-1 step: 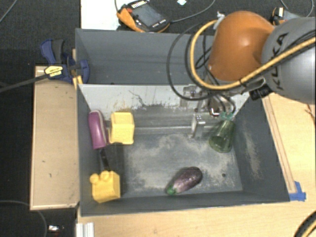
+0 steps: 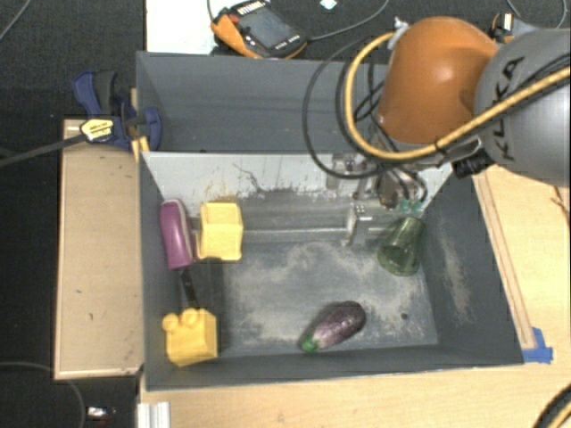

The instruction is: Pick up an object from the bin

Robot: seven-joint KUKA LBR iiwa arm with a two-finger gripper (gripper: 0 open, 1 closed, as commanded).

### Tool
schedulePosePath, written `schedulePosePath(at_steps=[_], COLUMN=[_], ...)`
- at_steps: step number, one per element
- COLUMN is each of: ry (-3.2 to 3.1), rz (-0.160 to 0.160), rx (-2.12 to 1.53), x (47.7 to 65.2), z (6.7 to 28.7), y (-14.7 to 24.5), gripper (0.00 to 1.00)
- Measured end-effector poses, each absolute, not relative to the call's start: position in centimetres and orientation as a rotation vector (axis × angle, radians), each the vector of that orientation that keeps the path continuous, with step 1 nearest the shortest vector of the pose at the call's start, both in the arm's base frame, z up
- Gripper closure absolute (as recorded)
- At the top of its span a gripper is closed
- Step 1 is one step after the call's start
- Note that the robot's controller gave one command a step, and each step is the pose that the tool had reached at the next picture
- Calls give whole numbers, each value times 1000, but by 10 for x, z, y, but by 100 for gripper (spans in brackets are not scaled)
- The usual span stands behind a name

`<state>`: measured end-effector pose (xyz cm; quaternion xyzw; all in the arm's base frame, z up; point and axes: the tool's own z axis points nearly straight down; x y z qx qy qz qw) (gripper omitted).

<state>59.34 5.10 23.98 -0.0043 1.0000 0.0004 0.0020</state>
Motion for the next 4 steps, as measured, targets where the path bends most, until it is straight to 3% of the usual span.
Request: schedulePosePath(at_steps=[1,2,3,4], ry=[3106,3092,2917,2888], rz=[1,0,0,-6], rx=[-436,-486,-1162,-1177], x=[542,501,476,479], z=[141,161,134,71], y=[50,54,52,63], gripper=[0,0,0,0])
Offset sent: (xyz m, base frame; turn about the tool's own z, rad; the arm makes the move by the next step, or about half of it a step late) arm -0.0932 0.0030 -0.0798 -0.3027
